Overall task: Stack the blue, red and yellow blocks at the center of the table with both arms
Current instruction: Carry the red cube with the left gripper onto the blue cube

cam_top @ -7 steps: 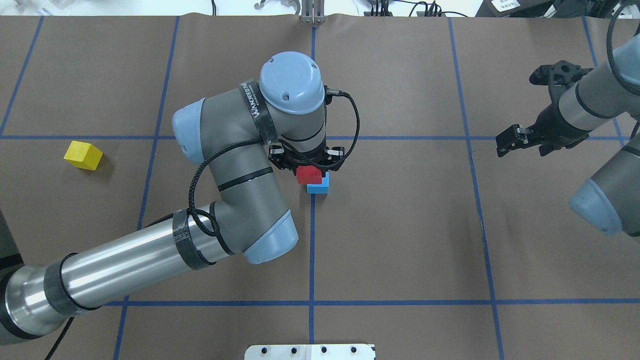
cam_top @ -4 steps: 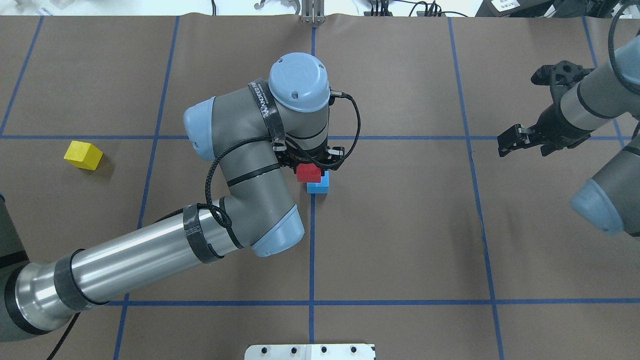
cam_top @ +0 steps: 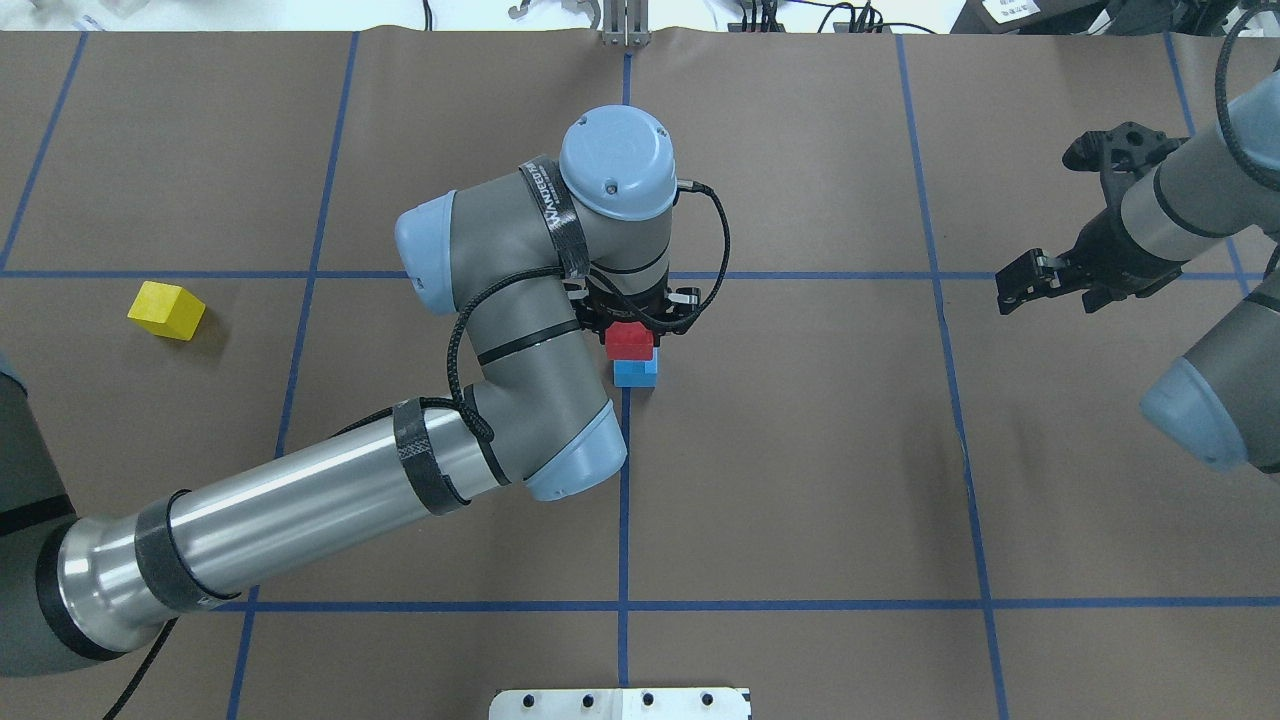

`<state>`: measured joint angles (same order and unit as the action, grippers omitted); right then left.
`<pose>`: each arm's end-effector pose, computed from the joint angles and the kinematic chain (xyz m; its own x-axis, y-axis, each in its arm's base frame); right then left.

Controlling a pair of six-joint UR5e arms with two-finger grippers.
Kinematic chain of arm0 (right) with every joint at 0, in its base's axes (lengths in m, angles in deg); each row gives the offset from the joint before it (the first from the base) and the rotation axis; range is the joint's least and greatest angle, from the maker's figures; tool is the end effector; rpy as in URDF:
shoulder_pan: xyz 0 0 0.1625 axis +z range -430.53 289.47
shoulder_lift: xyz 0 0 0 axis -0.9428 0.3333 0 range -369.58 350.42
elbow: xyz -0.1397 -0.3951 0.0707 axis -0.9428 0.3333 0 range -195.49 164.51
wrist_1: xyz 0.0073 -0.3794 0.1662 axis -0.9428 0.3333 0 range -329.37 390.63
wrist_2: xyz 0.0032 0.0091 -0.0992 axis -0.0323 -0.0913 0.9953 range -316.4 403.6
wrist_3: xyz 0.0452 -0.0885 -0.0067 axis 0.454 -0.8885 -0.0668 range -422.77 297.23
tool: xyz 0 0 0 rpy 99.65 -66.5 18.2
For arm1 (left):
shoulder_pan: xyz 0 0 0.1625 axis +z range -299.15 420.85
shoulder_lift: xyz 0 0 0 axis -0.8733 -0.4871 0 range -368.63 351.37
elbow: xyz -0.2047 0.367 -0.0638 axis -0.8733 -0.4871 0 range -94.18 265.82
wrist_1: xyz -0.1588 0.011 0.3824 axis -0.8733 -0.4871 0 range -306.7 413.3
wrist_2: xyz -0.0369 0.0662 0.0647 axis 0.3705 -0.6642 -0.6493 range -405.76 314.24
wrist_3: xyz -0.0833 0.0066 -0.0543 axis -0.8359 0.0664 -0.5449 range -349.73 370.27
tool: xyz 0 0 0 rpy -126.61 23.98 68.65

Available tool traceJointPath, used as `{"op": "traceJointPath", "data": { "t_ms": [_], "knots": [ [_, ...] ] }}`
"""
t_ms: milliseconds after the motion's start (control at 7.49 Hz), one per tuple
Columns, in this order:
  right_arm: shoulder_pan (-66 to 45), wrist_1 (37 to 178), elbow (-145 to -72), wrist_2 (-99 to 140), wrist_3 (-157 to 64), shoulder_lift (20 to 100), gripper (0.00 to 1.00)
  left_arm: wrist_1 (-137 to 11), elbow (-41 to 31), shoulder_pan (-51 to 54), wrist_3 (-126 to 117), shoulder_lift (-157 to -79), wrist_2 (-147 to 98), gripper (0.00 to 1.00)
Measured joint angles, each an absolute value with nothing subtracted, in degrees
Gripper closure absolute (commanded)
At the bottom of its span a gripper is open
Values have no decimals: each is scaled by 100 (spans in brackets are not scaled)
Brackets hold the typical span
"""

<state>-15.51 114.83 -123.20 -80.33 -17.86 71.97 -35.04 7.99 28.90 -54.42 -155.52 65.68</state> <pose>-0.2476 -0.4893 0.4273 0.7049 -0.0176 0.7091 -0.0159 0.9991 0.0405 0.6028 -0.4901 0.1185 0.6804 0.0448 -0.7314 -0.0113 0.9987 0.0506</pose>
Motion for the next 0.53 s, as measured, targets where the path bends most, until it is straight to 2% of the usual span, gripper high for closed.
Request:
{"op": "traceJointPath", "data": {
  "t_ms": [534],
  "knots": [
    [-1558,11483,-12302,-8033,-1780,7190,0,-3539,946,2922,-5631,-15575,6568,100]
  ]
}}
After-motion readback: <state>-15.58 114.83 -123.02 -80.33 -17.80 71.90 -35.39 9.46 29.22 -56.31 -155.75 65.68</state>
